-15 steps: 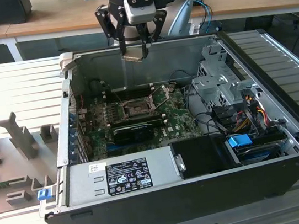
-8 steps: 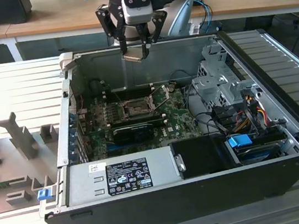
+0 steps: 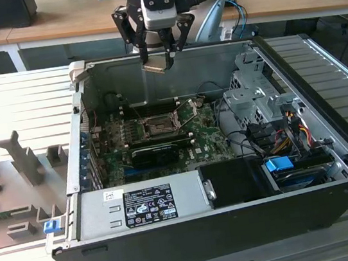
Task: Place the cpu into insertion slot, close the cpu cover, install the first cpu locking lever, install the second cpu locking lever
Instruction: 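Place the cpu into insertion slot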
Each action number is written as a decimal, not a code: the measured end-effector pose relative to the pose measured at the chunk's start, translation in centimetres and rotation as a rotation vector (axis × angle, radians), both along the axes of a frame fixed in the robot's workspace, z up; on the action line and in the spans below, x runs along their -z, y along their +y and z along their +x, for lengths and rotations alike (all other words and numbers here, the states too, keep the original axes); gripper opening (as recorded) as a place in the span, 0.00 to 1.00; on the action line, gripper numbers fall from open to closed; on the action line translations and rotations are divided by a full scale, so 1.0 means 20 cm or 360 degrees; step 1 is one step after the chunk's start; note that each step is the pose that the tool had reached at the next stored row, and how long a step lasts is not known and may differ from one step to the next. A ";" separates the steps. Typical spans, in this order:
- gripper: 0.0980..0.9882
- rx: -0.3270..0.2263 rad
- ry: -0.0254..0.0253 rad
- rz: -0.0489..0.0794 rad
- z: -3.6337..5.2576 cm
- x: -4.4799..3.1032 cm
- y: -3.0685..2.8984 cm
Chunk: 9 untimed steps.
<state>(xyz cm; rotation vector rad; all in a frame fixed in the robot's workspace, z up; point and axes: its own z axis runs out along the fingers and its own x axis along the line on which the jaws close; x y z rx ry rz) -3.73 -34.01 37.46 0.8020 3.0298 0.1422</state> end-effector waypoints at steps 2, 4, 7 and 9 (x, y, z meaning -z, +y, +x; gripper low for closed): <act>0.49 0.0004 0.00000 0.0000 0.000 0.000 0.000; 0.49 0.0009 0.00000 0.0000 0.000 0.000 0.000; 0.49 0.0029 0.00000 0.0000 0.000 0.000 0.000; 0.49 0.0043 0.00000 0.0000 0.000 0.000 0.000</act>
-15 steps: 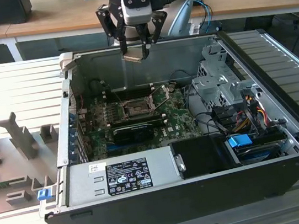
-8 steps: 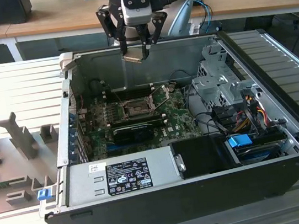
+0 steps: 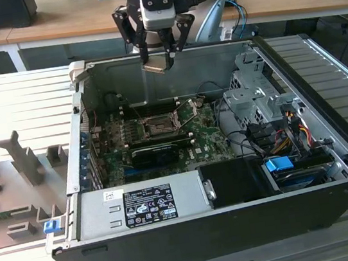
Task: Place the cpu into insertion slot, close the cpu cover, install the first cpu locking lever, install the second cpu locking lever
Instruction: 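Place the cpu into insertion slot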
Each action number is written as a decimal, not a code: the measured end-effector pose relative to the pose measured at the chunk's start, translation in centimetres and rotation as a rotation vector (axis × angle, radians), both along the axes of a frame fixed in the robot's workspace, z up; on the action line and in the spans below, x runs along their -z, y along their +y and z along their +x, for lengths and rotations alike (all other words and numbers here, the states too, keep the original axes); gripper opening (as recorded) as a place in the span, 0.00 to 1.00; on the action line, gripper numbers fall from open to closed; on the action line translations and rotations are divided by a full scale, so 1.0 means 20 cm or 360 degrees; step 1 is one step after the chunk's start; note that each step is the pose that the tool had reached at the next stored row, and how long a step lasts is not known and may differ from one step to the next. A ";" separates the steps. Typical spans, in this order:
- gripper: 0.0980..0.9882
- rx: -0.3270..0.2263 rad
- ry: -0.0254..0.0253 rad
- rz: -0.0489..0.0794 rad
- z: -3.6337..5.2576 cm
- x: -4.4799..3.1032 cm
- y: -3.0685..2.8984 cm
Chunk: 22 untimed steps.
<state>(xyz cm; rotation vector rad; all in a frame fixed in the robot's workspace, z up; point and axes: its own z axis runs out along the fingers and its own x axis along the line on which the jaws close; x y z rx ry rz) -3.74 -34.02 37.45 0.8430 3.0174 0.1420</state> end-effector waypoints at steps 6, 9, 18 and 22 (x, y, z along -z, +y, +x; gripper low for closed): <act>0.49 0.0048 -0.00001 0.0000 0.000 0.000 0.000; 0.49 0.0074 -0.00001 0.0000 0.000 0.000 0.000; 0.49 0.0146 -0.00001 0.0000 0.000 0.000 0.000; 0.49 0.0176 0.00000 0.0000 0.000 0.000 0.000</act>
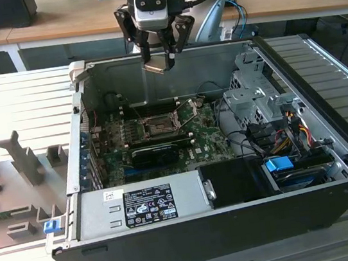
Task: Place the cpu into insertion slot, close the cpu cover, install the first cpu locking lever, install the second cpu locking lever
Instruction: 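Place the cpu into insertion slot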
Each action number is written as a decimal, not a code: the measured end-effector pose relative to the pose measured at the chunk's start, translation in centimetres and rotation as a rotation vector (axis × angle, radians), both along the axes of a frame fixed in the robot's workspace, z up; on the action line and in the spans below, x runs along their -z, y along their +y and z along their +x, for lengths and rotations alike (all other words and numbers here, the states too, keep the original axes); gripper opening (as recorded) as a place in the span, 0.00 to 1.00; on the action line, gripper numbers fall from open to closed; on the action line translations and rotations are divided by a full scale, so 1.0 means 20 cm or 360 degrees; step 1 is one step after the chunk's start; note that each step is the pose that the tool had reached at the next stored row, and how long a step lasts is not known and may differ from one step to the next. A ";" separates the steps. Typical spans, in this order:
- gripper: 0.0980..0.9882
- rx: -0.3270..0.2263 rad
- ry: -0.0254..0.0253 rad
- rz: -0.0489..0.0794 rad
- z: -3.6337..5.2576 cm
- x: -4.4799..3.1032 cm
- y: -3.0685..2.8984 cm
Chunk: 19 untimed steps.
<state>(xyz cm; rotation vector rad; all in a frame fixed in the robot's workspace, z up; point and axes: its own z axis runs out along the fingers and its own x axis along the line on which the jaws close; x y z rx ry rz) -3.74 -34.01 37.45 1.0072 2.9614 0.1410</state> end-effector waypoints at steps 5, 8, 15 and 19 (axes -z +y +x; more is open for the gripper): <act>0.49 0.0028 -0.00001 0.0000 0.000 0.000 0.000; 0.49 0.0050 -0.00001 0.0000 0.000 0.000 0.000; 0.49 0.0132 -0.00002 0.0000 0.000 0.001 0.000; 0.49 0.0166 -0.00002 0.0000 0.000 0.001 0.000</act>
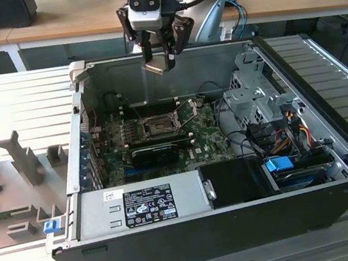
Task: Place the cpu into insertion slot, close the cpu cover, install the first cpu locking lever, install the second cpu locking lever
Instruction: 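Place the cpu into insertion slot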
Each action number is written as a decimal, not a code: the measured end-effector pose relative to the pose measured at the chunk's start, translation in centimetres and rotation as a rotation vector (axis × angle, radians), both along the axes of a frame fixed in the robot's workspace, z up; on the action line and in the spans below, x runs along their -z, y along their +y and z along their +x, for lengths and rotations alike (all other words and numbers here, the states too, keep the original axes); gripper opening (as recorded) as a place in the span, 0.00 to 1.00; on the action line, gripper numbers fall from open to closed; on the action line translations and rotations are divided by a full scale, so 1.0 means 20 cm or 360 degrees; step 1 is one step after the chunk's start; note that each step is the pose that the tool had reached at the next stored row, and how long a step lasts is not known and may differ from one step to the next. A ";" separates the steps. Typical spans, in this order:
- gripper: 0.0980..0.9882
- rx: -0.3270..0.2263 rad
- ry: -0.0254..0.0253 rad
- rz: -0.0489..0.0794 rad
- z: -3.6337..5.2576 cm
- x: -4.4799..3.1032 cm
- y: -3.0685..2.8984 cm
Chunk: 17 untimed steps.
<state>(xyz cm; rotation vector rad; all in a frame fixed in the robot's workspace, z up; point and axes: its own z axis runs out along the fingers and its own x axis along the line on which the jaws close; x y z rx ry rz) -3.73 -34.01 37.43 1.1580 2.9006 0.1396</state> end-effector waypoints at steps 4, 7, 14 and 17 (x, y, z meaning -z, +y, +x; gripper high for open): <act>0.49 0.0087 0.00001 -0.0001 0.000 0.001 0.000; 0.49 0.0154 0.00001 -0.0001 0.000 0.003 0.000; 0.49 0.0289 0.00002 -0.0001 0.000 0.009 0.000; 0.49 0.0301 0.00003 -0.0001 -0.001 0.015 0.000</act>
